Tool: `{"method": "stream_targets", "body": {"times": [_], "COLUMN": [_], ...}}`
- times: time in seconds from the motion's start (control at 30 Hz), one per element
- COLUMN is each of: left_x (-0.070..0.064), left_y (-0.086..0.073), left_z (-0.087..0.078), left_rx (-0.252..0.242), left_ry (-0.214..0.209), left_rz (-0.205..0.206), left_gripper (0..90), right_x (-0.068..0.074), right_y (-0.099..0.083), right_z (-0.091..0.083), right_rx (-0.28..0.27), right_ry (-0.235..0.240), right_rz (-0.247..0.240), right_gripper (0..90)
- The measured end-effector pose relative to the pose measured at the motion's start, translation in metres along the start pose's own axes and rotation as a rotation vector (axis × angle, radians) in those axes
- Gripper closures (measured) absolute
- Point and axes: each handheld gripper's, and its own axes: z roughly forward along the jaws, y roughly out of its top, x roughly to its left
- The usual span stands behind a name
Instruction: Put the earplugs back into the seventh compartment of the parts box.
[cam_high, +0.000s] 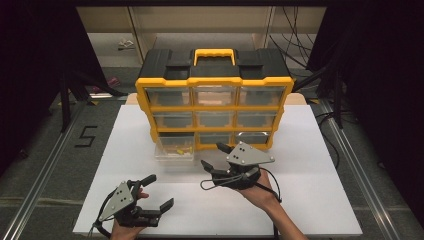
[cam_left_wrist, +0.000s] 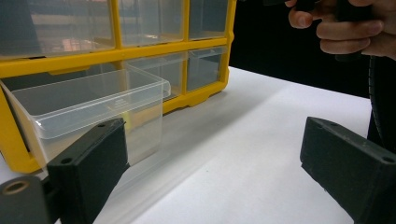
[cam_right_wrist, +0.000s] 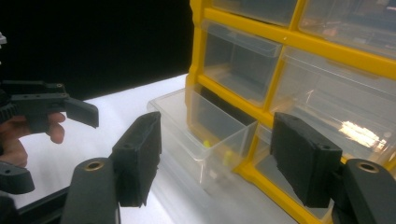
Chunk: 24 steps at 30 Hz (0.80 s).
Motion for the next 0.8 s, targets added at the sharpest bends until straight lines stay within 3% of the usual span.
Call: {"method": "stream_targets", "body": {"times": [0.43, 0.8], "left_x": [0.001, 0.002], "left_y": [0.000, -0.001], "left_z": [0.000, 0.002], "left_rx": [-0.006, -0.001], "left_ry": [-0.012, -0.023], "left_rz": [-0.013, -0.027], "left_gripper": [7.0, 4.9], "right_x": [-0.005, -0.014], "right_y": [-0.010, -0.031], "right_z": [-0.011, -0.021], "right_rx": [-0.030, -0.033], "right_ry": [-0.009, -0.035], "right_rz": [0.032, 0.079], "right_gripper": [34.5, 34.2]}}
